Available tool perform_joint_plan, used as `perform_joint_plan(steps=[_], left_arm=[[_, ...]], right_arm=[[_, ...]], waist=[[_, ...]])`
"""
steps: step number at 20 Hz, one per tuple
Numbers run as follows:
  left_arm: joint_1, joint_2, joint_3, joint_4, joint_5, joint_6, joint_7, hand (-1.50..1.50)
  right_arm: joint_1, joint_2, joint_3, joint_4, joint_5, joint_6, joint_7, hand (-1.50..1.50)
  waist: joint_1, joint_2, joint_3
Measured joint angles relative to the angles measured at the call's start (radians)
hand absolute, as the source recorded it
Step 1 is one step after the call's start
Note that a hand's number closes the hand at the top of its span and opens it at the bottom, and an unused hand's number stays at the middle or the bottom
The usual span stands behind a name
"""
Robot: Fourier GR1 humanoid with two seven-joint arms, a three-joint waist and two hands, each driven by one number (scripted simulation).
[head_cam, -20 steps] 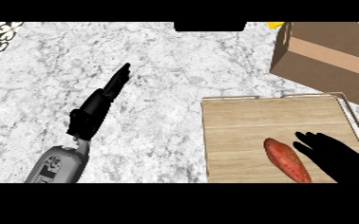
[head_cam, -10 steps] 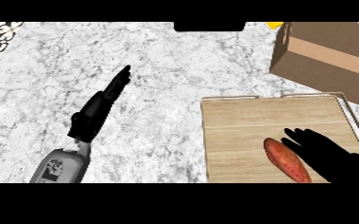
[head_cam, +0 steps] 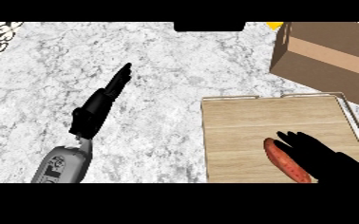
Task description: Pick the sweet potato from the tray and place it in the cardboard box
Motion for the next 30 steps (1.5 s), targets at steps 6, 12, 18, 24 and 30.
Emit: perform_joint_plan(steps=[6, 12, 18, 24, 30], left_arm=[[0.005, -0.01, 0.028, -0.014, -0.007, -0.027, 0.004, 0.0], [0.016, -0.016, 0.047, -0.028, -0.013, -0.055, 0.012, 0.0], [0.025, -0.05, 0.04, -0.039, -0.051, -0.049, 0.017, 0.0], [0.025, -0.063, 0.053, -0.024, -0.069, -0.059, -0.002, 0.0], [0.027, -0.06, 0.064, -0.044, -0.077, -0.073, 0.013, 0.0]], right_arm=[[-0.008, 0.05, 0.023, 0.041, 0.079, -0.001, -0.018, -1.5], [-0.036, 0.07, 0.017, 0.114, 0.16, -0.029, -0.054, -1.5], [-0.04, 0.092, 0.009, 0.154, 0.213, -0.044, -0.096, 1.5], [-0.092, 0.132, 0.032, 0.189, 0.283, -0.083, -0.118, 1.5], [-0.128, 0.176, -0.002, 0.232, 0.318, -0.171, -0.123, 1.5]], waist=[[0.0, 0.0, 0.0], [0.001, 0.0, 0.0], [0.001, -0.001, -0.001], [0.003, -0.003, -0.005], [0.003, -0.002, -0.003]])
